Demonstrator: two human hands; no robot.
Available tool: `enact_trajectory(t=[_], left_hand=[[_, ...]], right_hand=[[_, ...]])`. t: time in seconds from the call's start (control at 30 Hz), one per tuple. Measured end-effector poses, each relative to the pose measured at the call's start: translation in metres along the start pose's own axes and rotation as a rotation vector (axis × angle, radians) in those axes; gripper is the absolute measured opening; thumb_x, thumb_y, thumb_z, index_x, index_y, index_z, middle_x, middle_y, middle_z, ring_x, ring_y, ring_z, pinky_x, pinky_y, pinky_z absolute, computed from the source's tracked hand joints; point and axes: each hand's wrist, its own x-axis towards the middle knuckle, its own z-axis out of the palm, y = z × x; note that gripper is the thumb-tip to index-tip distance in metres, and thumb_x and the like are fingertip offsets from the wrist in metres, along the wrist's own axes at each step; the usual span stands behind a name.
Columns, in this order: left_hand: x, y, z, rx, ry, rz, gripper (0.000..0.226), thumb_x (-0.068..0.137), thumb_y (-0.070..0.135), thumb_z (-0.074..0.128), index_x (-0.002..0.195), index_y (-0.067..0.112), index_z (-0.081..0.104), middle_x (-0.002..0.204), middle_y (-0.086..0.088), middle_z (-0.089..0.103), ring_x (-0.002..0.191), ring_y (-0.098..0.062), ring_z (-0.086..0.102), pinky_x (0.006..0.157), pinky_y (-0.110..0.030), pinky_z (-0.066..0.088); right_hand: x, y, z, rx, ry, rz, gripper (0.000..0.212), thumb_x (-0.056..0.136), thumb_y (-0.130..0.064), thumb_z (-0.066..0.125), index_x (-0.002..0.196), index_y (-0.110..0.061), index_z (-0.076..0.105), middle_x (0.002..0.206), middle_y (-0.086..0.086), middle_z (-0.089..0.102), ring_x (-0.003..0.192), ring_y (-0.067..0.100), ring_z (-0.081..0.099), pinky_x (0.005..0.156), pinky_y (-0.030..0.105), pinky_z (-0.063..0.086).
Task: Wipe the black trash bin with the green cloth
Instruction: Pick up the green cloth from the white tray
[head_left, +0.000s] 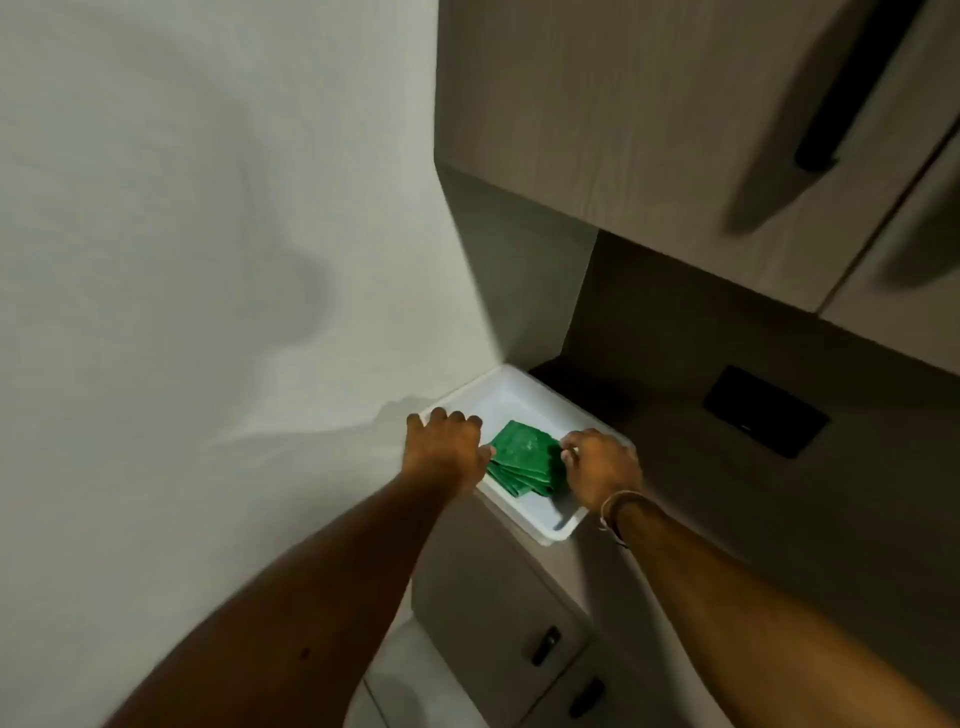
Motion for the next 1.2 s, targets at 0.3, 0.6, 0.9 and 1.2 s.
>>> enact_trajectory(t=[0.3,0.6,0.9,1.2], left_hand=[[0.102,0.033,0.058,-0.032,-0.282,-0.095,0.052,0.095,0.047,0.064,0.139,0.019,0.054,0.141,-0.009,0.060,0.138,-0.034,0.045,0.111,-0.055,0.032],[0.123,0.030,0.056,-0.334,-0.387,-0.231,0.077,0.072,0.055,0.085,0.136,0.020,0.062,0.134,-0.011,0.064,0.131,-0.037,0.056,0.109,-0.053,0.046],[-0.026,0.020,-0.038,-1.372,-0.220,-0.080,0.051,0.068,0.018,0.068,0.115,-0.002,0.073,0.105,-0.022,0.073,0.097,-0.033,0.071,0.092,-0.042,0.055],[-0.369,0.023,0.048,-1.702,-0.608,-0.348,0.039,0.069,0.010,0.068,0.108,0.009,0.074,0.095,-0.007,0.081,0.083,-0.016,0.078,0.072,-0.029,0.065]], right_hand=[[0.110,0.003,0.055,-0.064,-0.408,-0.034,0.045,0.097,-0.038,0.066,0.139,-0.022,0.056,0.136,0.011,0.064,0.137,0.035,0.046,0.118,0.061,0.031],[0.111,0.009,0.047,0.140,-0.269,-0.106,0.019,0.090,-0.028,0.075,0.107,-0.020,0.071,0.114,0.009,0.070,0.109,0.032,0.066,0.095,0.041,0.053],[-0.004,-0.009,-0.065,0.883,-0.026,-0.157,0.042,0.077,-0.005,0.088,0.115,-0.015,0.071,0.087,0.003,0.064,0.073,0.003,0.061,0.075,0.023,0.054],[-0.375,-0.031,0.029,2.119,-0.960,0.550,0.076,0.106,-0.061,0.034,0.152,-0.002,0.048,0.151,0.025,0.054,0.140,0.040,0.053,0.122,0.057,0.025]])
